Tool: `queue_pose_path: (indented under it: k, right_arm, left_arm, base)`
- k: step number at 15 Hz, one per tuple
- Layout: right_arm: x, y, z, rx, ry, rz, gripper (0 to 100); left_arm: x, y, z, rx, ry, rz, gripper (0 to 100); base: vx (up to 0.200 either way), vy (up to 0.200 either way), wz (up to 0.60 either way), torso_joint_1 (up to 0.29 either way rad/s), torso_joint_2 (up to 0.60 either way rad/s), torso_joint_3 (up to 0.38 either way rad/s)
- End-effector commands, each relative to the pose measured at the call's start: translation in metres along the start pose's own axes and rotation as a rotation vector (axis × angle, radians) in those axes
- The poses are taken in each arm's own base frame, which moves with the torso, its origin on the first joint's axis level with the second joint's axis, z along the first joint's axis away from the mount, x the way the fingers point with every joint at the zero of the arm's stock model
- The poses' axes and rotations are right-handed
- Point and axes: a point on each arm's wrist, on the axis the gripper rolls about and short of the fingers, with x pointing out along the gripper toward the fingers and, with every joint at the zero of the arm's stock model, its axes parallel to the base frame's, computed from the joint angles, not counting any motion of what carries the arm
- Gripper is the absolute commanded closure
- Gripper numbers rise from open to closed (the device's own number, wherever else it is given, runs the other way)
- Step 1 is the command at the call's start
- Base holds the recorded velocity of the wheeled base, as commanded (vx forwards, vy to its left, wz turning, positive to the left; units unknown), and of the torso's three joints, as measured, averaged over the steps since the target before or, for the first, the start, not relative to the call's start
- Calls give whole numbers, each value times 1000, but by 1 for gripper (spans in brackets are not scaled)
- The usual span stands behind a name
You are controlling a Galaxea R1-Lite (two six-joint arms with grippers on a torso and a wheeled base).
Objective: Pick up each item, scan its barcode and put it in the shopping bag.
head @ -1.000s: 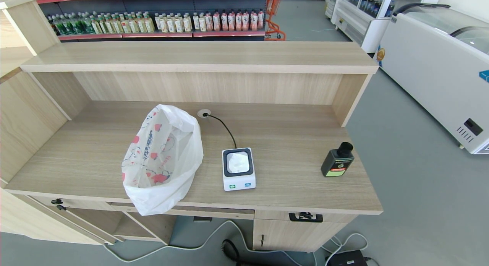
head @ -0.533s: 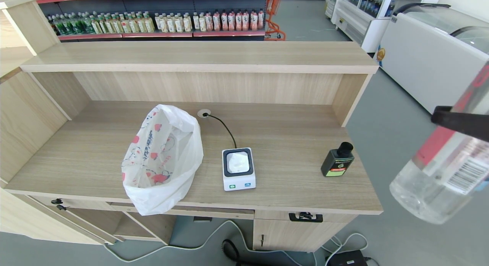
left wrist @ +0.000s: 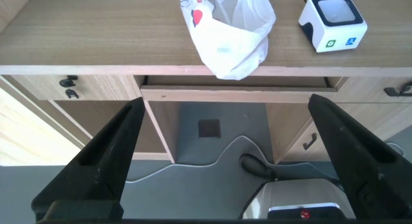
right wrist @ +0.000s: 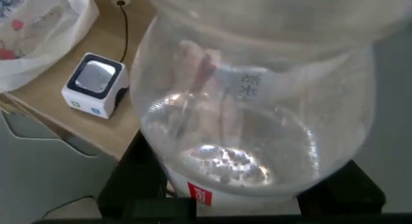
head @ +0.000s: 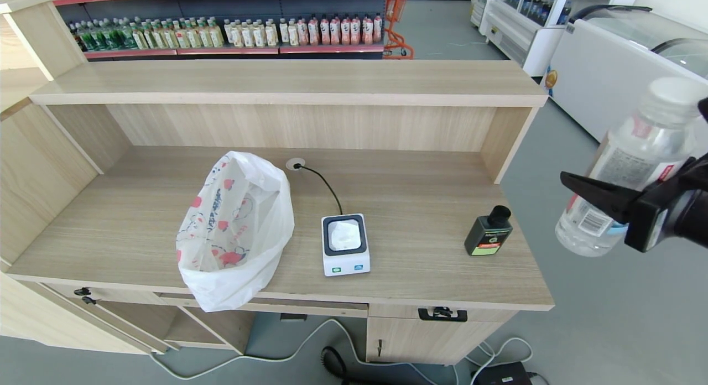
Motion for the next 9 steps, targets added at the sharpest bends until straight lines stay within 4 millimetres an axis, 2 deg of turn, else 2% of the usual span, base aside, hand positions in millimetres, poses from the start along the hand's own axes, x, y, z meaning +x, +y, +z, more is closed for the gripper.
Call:
queue_pose_path:
  k: [1,3,5,9]
  right_arm:
    - [30,5,-25,-146,34,16,100]
    - [30,5,-26,-261,-25,106,100]
    - [21,0,-38,-352,-26,145,100]
    - [18,-16,-45,-401,-60,186,100]
  left_arm:
    - [0,0,0,0,0,0,0]
    - [0,0,0,0,0,0,0]
    - [0,0,0,0,-2,0,0]
    - [0,0,0,0,-2,0,0]
  base:
    - [0,0,0,0,0,0]
    - [0,0,0,0,0,0]
    - [0,0,0,0,0,0]
    - [0,0,0,0,0,0]
